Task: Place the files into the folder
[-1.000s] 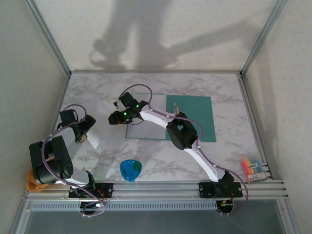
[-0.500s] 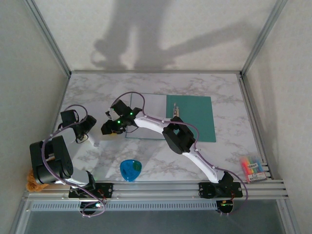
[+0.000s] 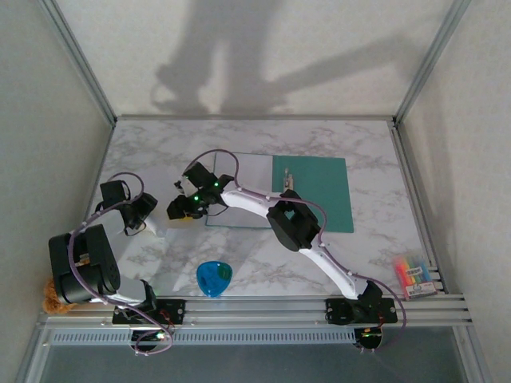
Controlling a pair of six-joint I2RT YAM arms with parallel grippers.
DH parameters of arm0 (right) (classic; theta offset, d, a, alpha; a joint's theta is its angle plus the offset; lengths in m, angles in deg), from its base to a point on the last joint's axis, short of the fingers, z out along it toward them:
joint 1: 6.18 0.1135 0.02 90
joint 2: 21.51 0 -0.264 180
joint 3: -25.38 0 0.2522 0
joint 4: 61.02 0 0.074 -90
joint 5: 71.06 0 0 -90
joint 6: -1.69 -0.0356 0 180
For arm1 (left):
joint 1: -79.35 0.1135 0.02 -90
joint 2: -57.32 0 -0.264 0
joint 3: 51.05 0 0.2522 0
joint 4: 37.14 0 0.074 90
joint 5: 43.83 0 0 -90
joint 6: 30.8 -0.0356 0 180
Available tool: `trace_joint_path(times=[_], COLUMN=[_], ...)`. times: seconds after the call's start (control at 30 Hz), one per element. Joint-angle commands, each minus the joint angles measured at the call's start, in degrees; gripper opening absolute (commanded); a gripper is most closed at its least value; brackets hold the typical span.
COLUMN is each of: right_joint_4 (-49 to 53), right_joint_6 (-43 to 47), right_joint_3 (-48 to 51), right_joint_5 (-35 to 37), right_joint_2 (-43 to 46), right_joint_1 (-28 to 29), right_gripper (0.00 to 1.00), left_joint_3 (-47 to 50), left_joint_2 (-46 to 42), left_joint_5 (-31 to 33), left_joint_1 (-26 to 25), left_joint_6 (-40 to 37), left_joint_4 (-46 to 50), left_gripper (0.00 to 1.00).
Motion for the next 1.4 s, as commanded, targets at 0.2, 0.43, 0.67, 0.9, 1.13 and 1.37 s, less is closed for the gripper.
trace_joint_path(times=[0.2,0.43,0.67,0.9,1.13,1.37], right_joint_4=[8.0,9.3,7.5,-2.6,-12.2,-40.6], right_joint_6=[0.9,0.6,-0.9,-8.3,-16.1,-36.4], right_joint_3=[-4.3,-4.4,0.2,10.6,19.6,35.0], right_joint_5=[0.2,-2.4,-6.3,-11.9,-15.9,-20.8], right_joint_2=[1.4,5.4,11.2,19.6,26.1,31.7], right_joint_1=[-3.9,-6.9,-9.7,-13.7,-17.8,-23.2], right_gripper=[0.51,0.52,0.53,0.54,0.54,0.56], left_joint_3=[0.4,0.6,0.8,0.6,0.2,-0.1], left_joint_2=[-2.2,-2.7,-3.3,-4.2,-6.0,-11.4], left_joint_5=[-1.8,-3.5,-7.3,-11.2,-15.5,-21.3], left_joint_1=[-0.4,-0.4,-0.4,-0.4,-0.4,-1.2], left_joint_6=[1.3,2.0,3.3,4.5,6.7,11.7], left_joint_4=[1.9,1.2,-0.3,-0.6,-1.1,-3.1], left_gripper=[0.48,0.44,0.42,0.37,0.35,0.33])
